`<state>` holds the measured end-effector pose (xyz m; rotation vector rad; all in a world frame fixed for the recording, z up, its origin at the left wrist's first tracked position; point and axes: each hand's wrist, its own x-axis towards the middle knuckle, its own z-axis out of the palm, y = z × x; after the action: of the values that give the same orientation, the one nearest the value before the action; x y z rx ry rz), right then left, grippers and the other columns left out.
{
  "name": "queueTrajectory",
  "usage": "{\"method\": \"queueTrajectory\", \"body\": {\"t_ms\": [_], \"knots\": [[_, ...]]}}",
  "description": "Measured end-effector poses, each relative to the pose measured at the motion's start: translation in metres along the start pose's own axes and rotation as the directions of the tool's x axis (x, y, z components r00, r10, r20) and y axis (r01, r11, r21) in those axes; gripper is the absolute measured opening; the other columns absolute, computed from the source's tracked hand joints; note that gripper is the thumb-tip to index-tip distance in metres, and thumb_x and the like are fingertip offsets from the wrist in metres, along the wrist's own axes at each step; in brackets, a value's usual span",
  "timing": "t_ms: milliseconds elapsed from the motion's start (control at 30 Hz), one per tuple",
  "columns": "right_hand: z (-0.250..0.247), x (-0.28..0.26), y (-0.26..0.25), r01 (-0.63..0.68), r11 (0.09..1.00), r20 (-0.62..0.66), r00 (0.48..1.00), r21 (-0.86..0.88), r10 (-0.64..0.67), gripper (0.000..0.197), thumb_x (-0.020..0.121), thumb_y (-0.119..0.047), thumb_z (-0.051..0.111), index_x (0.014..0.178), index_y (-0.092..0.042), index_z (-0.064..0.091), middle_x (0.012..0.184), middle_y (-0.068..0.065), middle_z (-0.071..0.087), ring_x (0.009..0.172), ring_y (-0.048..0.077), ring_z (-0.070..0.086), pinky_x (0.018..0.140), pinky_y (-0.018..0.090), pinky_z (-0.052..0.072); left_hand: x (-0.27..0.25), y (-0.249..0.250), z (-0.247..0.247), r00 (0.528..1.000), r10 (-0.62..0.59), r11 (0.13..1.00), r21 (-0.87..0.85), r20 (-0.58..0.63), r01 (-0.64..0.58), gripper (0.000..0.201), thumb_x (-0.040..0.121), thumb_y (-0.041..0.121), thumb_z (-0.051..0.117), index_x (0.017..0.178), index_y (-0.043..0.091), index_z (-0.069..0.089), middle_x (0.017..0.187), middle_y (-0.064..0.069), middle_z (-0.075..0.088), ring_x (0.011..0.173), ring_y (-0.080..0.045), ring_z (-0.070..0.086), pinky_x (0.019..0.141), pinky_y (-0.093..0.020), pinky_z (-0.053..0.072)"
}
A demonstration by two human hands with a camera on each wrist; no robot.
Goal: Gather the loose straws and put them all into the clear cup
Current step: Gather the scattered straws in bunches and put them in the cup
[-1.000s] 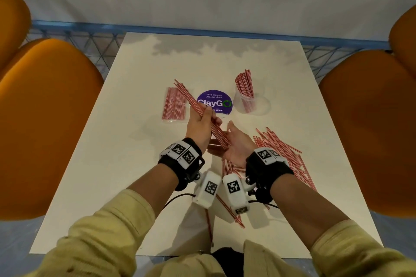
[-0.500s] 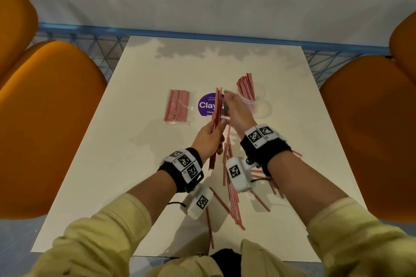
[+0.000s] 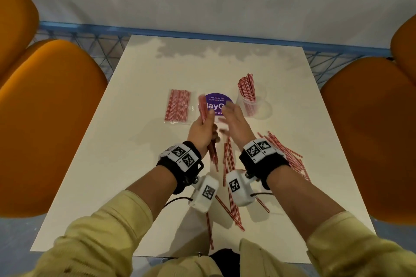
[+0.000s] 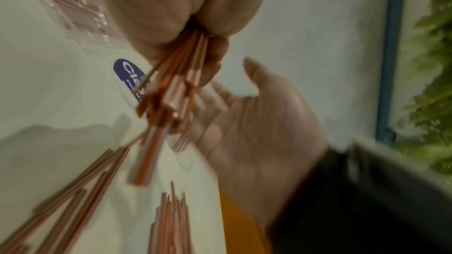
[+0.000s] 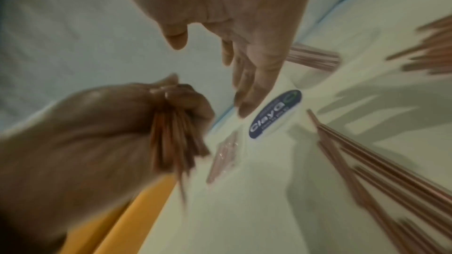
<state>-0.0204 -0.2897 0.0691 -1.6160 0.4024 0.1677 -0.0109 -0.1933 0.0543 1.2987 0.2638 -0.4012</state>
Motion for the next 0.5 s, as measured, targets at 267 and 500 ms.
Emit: {"method": "queueTrajectory", "body": {"t_ms": [267,500], "knots": [[0.009,-0.019,0.017,0.013,0.990,0.152,0.988,-0.141,0.009,0.022,0.086,-0.014,0.057,0.108,-0.012,0.054,0.068,0.001,0.059,0.044,0.008,0.048,0.044,0.019,0.035,0.015,0.007,-0.003,0.991,0.020,0.999,-0.023,-0.130,-0.023,0.045,0.098,0.036,0.038,0.115,-0.001,0.055,0.058,0.007,0.071,0.048,-0.008,0.057,0.043,-0.020,0.044],[0.011,-0.015,0.015,0.214,0.875,0.179,0.972,-0.435,-0.149,0.008,0.094,-0.024,0.046,0.094,-0.022,0.054,0.062,-0.012,0.047,0.055,0.004,0.043,0.056,0.020,0.033,0.011,0.014,0.001,0.994,0.042,0.999,-0.018,-0.104,-0.044,0.021,0.095,0.027,0.047,0.099,0.010,0.059,0.065,0.006,0.072,0.064,-0.010,0.060,0.066,-0.023,0.047]]}}
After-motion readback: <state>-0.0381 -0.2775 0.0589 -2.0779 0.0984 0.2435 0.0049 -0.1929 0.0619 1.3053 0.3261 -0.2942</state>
